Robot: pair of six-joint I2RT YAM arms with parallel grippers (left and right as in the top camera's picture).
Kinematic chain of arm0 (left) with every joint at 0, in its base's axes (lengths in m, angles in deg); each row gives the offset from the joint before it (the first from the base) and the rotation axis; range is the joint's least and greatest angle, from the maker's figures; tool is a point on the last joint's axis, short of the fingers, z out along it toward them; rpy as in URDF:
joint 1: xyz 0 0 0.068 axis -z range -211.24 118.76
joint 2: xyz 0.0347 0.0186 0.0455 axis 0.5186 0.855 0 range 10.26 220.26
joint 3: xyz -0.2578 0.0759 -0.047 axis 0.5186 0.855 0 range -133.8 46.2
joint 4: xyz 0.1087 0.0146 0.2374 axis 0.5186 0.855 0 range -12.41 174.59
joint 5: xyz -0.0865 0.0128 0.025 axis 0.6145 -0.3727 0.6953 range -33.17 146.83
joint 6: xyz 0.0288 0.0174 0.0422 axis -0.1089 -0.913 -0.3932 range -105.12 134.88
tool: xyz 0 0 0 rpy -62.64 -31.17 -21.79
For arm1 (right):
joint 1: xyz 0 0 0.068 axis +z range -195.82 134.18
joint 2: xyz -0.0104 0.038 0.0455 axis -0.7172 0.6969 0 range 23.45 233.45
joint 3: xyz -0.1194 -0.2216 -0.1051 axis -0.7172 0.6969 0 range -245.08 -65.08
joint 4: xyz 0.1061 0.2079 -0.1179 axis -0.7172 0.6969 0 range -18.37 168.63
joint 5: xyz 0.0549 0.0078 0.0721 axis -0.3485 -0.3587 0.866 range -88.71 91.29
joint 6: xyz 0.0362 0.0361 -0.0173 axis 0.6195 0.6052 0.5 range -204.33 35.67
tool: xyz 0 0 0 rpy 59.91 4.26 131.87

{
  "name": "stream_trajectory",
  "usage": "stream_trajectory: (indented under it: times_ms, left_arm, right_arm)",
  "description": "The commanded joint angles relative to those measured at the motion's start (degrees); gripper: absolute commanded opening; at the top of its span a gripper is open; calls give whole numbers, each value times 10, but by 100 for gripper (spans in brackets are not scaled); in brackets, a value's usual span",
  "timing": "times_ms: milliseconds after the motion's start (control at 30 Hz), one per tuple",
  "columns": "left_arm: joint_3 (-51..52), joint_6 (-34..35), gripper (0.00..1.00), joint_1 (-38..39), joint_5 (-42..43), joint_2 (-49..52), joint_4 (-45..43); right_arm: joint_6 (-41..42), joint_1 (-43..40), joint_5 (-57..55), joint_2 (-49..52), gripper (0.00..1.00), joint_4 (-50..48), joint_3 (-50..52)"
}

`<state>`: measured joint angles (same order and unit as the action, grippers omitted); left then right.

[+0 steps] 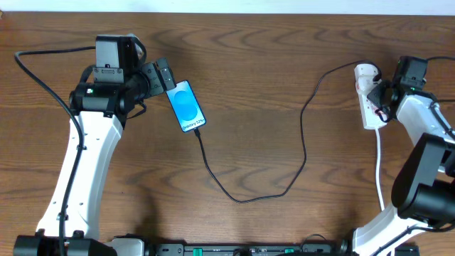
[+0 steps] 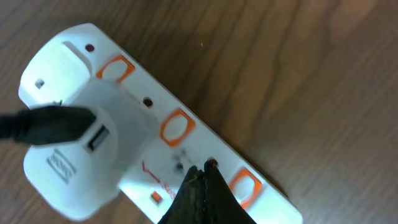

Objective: Plug charger to phone and switch on socket

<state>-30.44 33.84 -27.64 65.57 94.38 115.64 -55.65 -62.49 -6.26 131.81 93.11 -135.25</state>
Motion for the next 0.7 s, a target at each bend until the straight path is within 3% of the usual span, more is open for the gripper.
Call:
stream_trajectory:
  times_ms: [0,667]
  left_arm:
    - [-4,-14,98,0,2,-1,-1]
    - [-4,-29,98,0,2,-1,-1]
  right_arm:
    - [-16,-2,-10,19,1,-3,-32]
    - [-22,-3,23,75,1,-54,-45]
